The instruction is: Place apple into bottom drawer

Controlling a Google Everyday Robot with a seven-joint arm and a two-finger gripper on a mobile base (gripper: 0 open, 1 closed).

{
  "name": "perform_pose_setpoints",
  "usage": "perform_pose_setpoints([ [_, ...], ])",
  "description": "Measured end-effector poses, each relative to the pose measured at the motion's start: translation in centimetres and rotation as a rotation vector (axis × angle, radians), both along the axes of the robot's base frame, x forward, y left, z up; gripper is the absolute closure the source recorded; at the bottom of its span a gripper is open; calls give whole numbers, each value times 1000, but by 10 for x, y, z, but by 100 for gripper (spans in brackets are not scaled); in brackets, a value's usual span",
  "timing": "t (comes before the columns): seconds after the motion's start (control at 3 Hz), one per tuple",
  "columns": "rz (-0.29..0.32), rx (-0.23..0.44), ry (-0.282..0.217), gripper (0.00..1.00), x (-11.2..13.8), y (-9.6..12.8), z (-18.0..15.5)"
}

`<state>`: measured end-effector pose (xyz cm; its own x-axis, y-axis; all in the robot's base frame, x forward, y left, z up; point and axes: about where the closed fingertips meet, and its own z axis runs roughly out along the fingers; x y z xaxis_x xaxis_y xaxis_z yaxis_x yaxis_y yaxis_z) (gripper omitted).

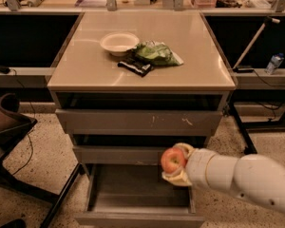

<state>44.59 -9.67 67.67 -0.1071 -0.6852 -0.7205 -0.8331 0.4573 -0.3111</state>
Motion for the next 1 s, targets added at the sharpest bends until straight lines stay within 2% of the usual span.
perform_pose_setpoints([
  [0.33, -63, -90, 134, 100, -28, -22, -106],
  [0.67, -186, -113, 298, 100, -72, -48, -189],
  [1.0, -220, -153, 326, 100, -88, -65, -210],
])
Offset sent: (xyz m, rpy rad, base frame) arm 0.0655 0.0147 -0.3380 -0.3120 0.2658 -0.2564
